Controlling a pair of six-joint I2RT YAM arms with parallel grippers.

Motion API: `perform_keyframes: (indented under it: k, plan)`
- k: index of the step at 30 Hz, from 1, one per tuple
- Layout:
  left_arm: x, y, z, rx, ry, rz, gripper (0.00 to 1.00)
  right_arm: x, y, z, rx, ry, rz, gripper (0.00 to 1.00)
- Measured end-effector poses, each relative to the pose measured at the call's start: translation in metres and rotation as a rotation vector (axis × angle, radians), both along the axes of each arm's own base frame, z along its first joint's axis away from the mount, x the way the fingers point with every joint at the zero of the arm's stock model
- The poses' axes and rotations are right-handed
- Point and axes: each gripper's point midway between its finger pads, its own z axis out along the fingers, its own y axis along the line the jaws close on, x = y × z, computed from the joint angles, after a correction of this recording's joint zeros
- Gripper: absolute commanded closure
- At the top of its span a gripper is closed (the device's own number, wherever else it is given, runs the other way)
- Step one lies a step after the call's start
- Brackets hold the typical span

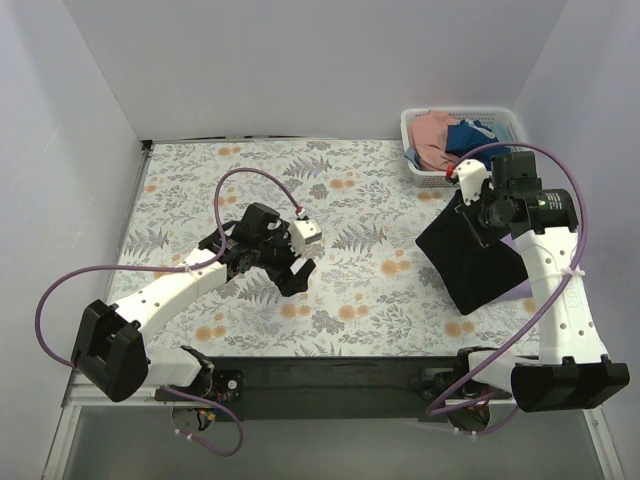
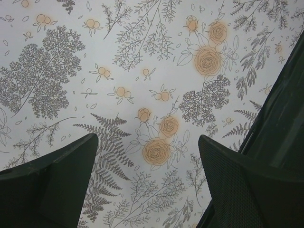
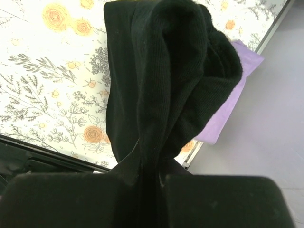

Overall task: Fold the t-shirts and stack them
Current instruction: Neatly place the folded tshirt to the corner

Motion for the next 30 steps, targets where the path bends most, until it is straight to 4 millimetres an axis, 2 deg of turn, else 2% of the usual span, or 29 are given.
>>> perform_keyframes:
  k: [9, 15, 21, 30]
  plan:
    - [-0.001, 0.002, -0.002, 0.01, 0.006, 0.002, 0.13, 0.005, -0.022, -0.03, -0.003, 0.085, -0.077, 0.99]
    - [-0.003, 0.004, -0.003, 0.017, 0.016, 0.001, 0.13, 0.016, -0.051, -0.038, 0.025, 0.089, -0.16, 0.99]
    - [-0.003, 0.004, -0.003, 0.022, 0.02, 0.0, 0.13, 0.026, -0.071, -0.047, 0.068, 0.093, -0.187, 0.99]
    - [-0.003, 0.004, -0.007, 0.042, 0.038, -0.008, 0.13, 0.041, -0.12, -0.075, 0.199, 0.111, -0.284, 0.99]
